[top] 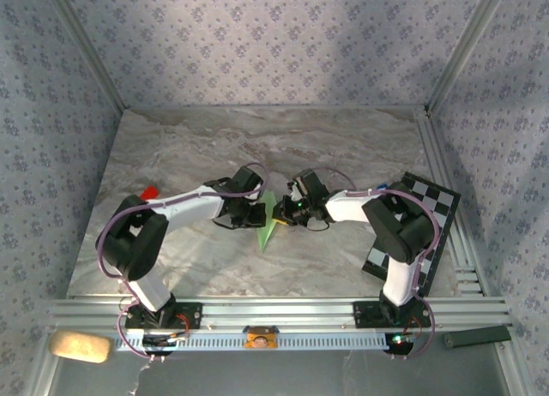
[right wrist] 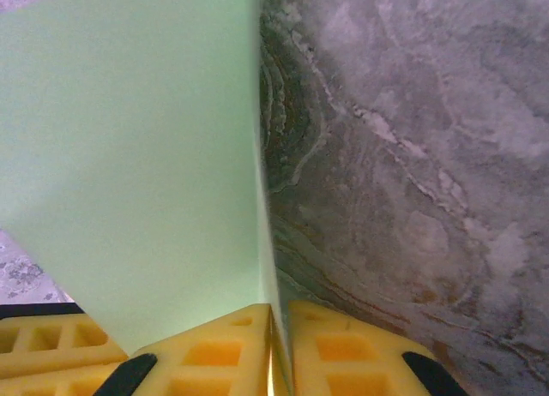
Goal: Fold a paper plane with a square sheet of paper (pick it up from the middle)
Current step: Move a paper plane to the center of the table.
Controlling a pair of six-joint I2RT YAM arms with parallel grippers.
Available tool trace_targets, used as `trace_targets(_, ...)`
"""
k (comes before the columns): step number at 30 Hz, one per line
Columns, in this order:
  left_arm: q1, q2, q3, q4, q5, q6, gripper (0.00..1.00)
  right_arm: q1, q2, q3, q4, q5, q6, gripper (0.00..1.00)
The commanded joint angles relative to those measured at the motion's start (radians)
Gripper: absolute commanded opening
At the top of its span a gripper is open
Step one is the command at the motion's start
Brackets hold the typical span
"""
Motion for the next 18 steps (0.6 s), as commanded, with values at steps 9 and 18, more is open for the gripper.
trace_targets(9,-0.018,0.037,0.047,-0.041,0.006,0.023,0.14,-0.010,0.025,-0.027,0.056,-0.033,0.031,0.09)
trace_targets(18,-0.025,0.065,0.058,-0.042,0.001,0.015,0.16,-0.010,0.020,-0.030,0.058,-0.036,0.033,0.09)
